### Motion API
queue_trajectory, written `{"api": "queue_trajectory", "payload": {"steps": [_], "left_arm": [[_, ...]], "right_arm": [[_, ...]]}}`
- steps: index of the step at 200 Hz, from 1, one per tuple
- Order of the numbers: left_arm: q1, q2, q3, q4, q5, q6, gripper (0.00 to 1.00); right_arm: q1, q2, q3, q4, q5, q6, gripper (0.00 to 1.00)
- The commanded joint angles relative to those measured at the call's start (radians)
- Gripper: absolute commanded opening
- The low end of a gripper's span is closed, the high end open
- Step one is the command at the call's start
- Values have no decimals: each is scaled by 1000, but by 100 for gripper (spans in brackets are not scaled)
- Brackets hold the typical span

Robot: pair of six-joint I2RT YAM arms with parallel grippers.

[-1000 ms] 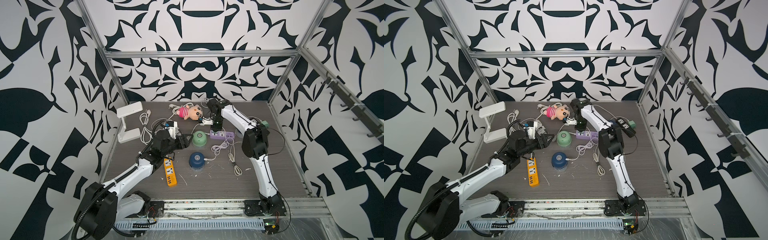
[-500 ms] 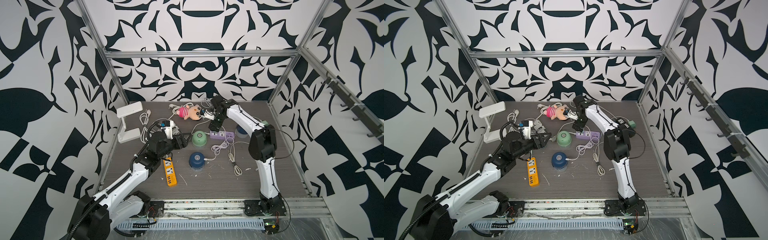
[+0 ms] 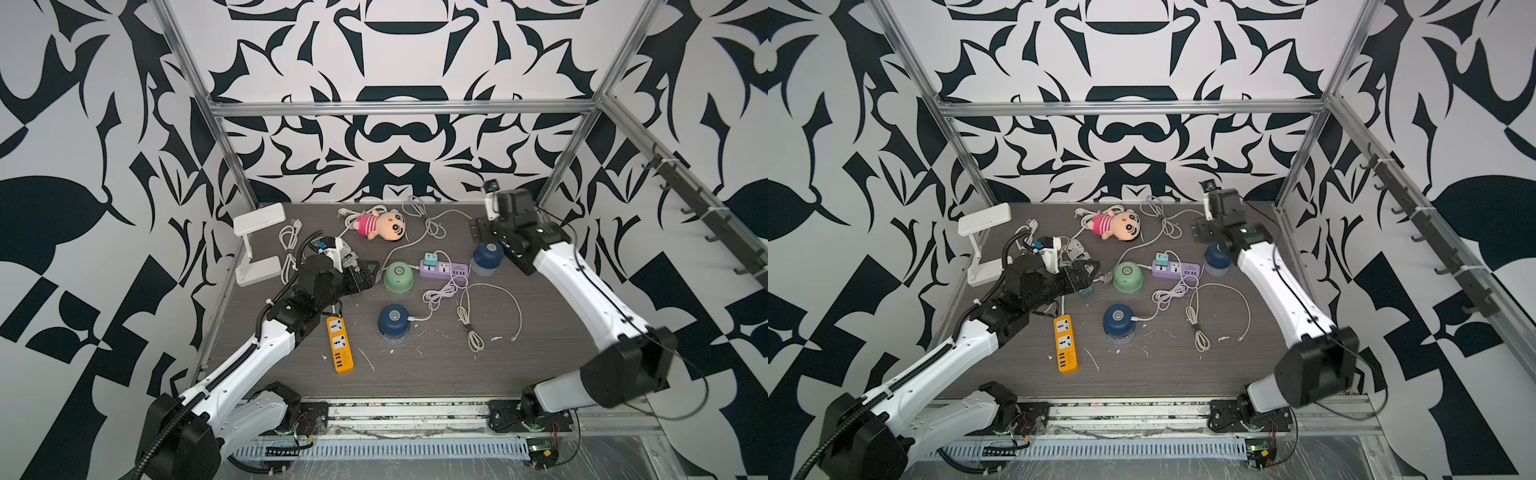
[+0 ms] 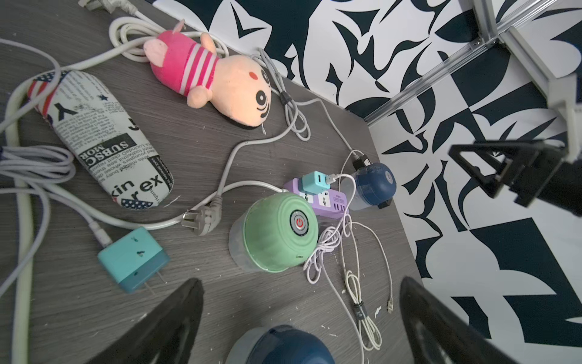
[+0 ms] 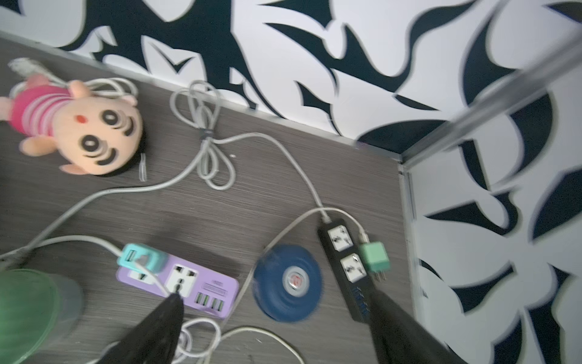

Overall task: Charge the cordless meat grinders
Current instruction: Insert the plug into the socket, then pick up the charging cable from the center of the board.

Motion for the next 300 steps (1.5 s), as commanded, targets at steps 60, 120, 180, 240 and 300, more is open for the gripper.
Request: {"api": "queue_trajectory", "payload": {"steps": [60, 120, 180, 240, 300], "left_arm": [[-7, 162, 192, -86, 200, 26, 94], [-150, 171, 154, -39, 102, -6, 93], [-220, 171, 95, 48, 67, -47, 92], [-220, 181, 82, 63, 87, -39, 91], [-220, 185, 61, 79, 91, -65, 92]], "right_arm": [[-92, -317, -364, -124, -133, 362, 55], [-186, -313, -555, -86, -122, 505, 64], [-336, -298, -724, -91, -158, 723, 37], [-353, -197, -785, -41, -165, 784, 28], [-353, -122, -763, 3, -104, 792, 28]]}}
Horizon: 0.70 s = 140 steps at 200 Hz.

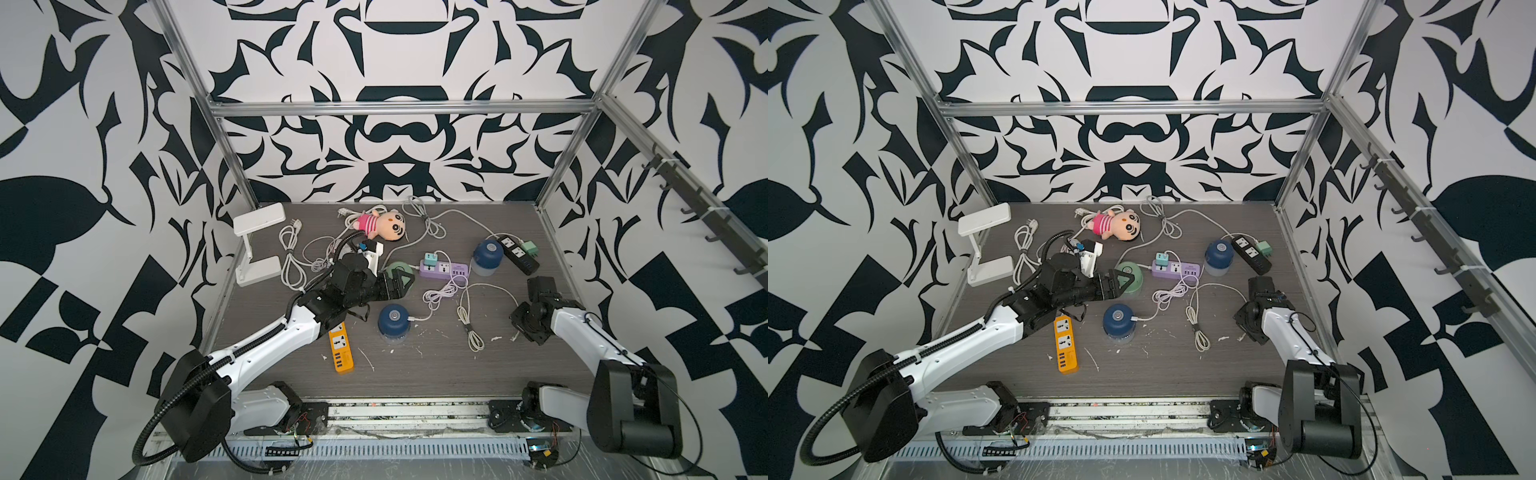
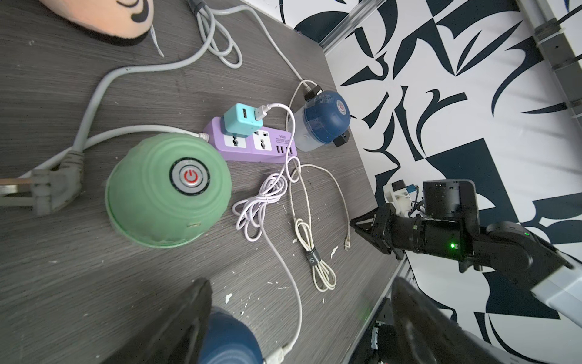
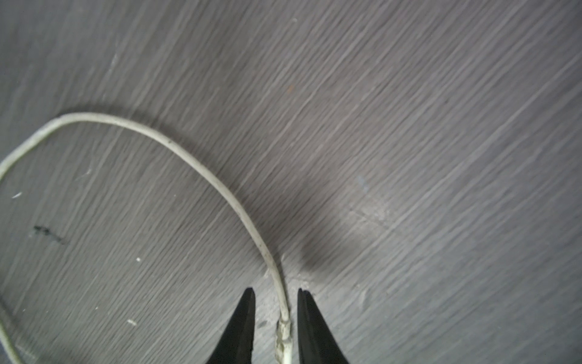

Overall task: Charge the cordless meat grinders
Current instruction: Pick up the charging cable from the center of the board.

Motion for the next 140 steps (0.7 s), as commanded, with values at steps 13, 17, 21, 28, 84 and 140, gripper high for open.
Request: {"api": "queue_trajectory", "payload": {"steps": [13, 17, 21, 28, 84, 140], "left_arm": [[1, 13, -10, 22, 11, -18, 92], [1, 13, -11, 22, 12, -19, 92], [1, 15, -10, 22, 16, -19, 92], [1, 15, -9, 22, 20, -21, 92], [1, 9, -7, 22, 24, -22, 91], [1, 67, 29, 49, 105, -24, 89]], "right_arm": [[-5, 59, 24, 43, 39, 14, 28], [-5, 68, 24, 49, 38, 14, 28], [-5, 76, 24, 55, 38, 14, 27], [-5, 89, 24, 64, 39, 16, 27], [-6, 153, 12, 134, -22, 23, 9], [-6, 117, 8, 130, -222, 52, 0]]}}
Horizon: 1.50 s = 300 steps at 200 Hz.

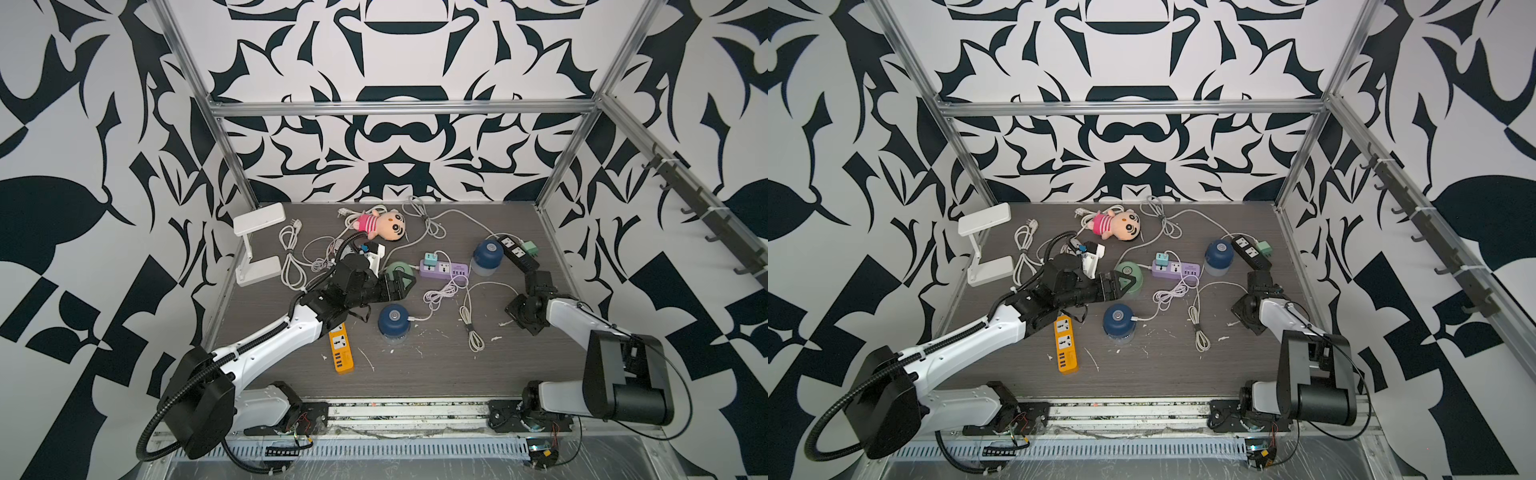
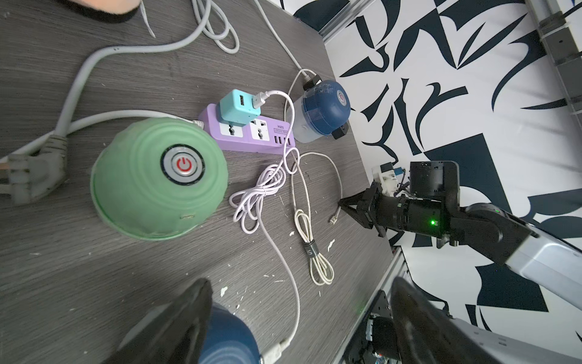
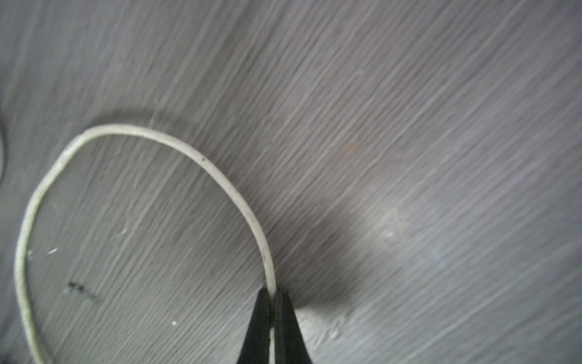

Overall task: Charge the cordless meat grinders
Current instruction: Pick up the charging cable from the center of the board.

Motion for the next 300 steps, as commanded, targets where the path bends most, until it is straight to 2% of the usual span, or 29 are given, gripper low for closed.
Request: {"api": "queue_trajectory", "payload": {"steps": [1, 18, 57, 61, 71, 89, 131, 164, 204, 262, 300], "left_arm": [[1, 45, 30, 38, 63, -5, 89], [1, 67, 52, 49, 96, -9, 87], [-8, 129, 102, 98, 184, -46, 86], [-10, 139, 108, 104, 196, -57, 82], [-15, 164, 127, 122, 224, -86, 80], [-39, 209, 168, 146, 253, -138, 77], [-97, 296, 227, 224, 260, -287, 70], [-120, 329, 229, 247, 214, -330, 68], [-124, 357, 204, 293, 195, -373, 63], [-124, 431, 199, 457, 217, -485, 47], [-116, 449, 171, 557, 208, -553, 41]], "right_arm": [[2, -20, -15, -45, -149, 34, 0], [3, -78, -11, -53, -225, 48, 0], [41, -258, 37, -109, -291, 83, 0], [48, -274, 43, -109, -296, 93, 0], [77, -306, 56, -102, -298, 115, 0], [163, -355, 93, -83, -249, 156, 0], [412, -385, 145, 44, -45, 273, 0], [512, -360, 165, 151, 41, 333, 0], [546, -341, 168, 234, 63, 378, 0], [589, -355, 117, 333, 110, 442, 0], [598, -353, 119, 334, 122, 439, 0]]}}
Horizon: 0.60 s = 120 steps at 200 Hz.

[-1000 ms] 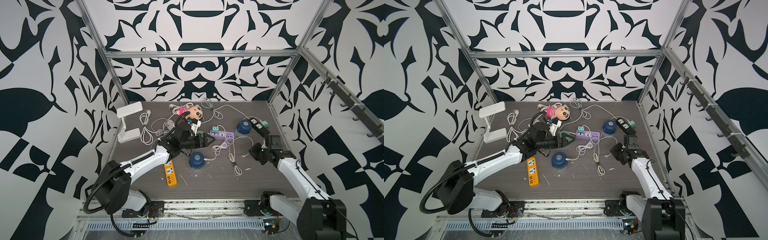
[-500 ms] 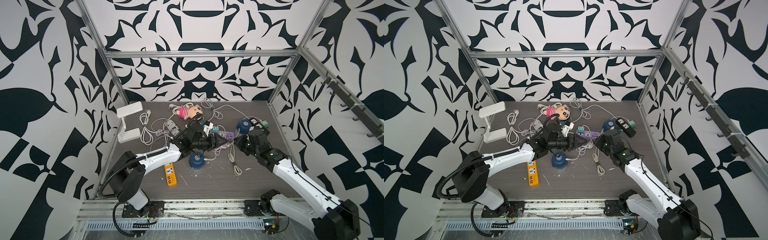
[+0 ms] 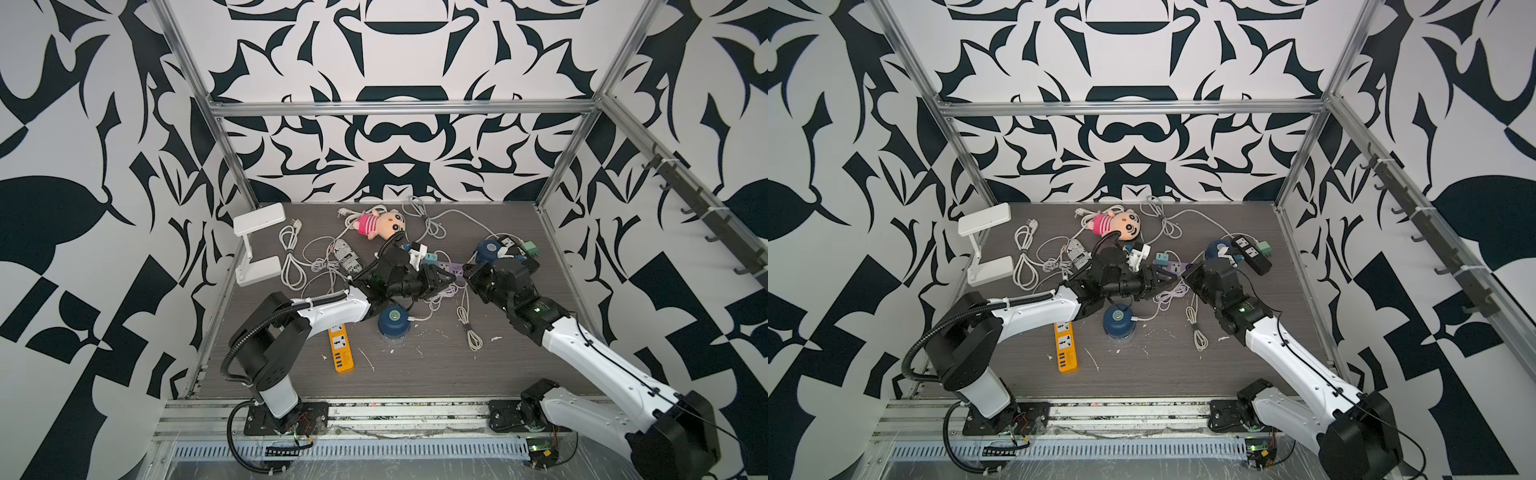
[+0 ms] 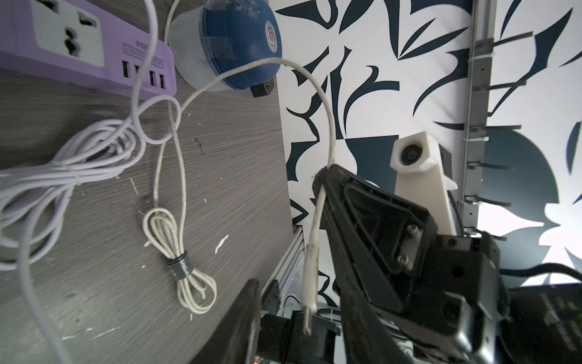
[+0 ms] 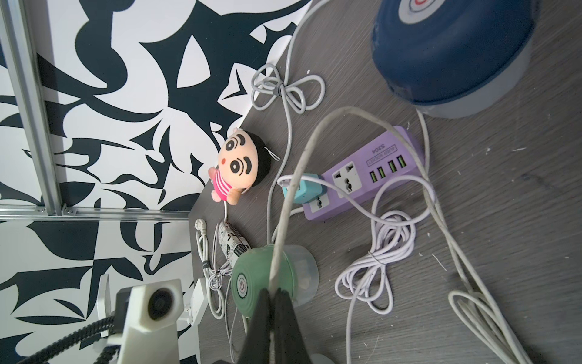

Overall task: Charge the cordless meat grinders
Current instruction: Pick up the charging cable from the center of the board.

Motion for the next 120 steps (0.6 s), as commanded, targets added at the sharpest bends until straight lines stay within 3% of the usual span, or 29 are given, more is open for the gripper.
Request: {"api": "queue_trajectory", "payload": {"steps": [1, 85, 120], "left_arm": [[6, 9, -26, 126, -3, -72, 41], [26, 7, -62, 207, -27, -134, 26], [26, 7, -59, 197, -23, -132, 25]], "right_arm": [[7, -18, 2, 54, 37, 13, 0], [21, -7, 6, 62, 39, 9, 0], [26, -7, 6, 62, 42, 8, 0]]}}
